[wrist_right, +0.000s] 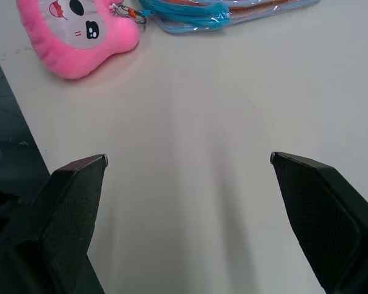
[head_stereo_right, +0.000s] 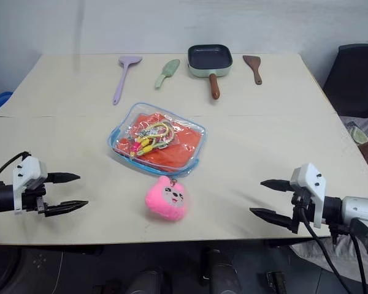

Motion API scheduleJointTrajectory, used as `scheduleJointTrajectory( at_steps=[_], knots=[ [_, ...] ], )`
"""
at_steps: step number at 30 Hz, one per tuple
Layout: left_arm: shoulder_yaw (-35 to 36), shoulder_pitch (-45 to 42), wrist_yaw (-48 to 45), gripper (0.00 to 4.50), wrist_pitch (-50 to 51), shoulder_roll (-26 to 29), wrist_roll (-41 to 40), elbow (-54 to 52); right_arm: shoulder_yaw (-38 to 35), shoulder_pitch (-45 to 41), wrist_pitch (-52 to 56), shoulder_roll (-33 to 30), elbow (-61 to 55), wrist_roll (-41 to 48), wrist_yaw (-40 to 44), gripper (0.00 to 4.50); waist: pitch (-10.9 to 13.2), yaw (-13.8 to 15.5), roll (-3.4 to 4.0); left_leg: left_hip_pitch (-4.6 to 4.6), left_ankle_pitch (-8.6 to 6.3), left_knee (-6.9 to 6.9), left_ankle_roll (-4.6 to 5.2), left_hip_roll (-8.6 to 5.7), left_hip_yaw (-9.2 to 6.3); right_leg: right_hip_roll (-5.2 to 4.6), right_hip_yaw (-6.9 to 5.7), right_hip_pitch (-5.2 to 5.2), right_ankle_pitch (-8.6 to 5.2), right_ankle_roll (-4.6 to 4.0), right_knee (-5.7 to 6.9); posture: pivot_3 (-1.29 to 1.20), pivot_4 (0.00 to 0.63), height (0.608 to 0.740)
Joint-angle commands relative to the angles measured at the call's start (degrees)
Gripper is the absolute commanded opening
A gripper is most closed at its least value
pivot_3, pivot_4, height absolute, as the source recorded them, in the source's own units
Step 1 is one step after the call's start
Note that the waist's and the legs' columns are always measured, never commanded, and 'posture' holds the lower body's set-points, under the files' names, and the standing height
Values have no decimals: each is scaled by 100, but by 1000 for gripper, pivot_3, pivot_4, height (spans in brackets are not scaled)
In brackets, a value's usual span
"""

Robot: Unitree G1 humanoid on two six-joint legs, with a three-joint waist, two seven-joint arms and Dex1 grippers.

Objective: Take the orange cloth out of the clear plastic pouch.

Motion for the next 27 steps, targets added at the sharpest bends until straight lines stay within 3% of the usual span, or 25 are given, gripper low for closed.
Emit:
scheduleJointTrajectory(
  at_steps=[1, 17, 27],
  knots=[
    [-19, -17, -23, 4500, -120, -27, 9, -184, -192, -22, -88, 43, -165, 18, -85, 4444, 0, 0, 0, 0, 0, 0, 0, 0, 0, 0, 0, 0, 0, 0, 0, 0, 150, 740],
    [-38, -117, 218, 4500, 22, -140, -58, -305, 6, -135, -89, 256, -307, -53, -425, 4444, 0, -1, 0, 1, 2, 0, -3, -1, 3, 0, 3, 0, 0, 0, 5, 0, 150, 740],
    [-74, -694, 230, 4500, 673, -223, -641, -532, -72, -221, 312, 463, -581, 396, -695, 4444, 0, -2, 0, 3, 6, 0, -10, -2, 3, 1, 4, 1, 0, 0, 9, 0, 150, 740]
  ],
)
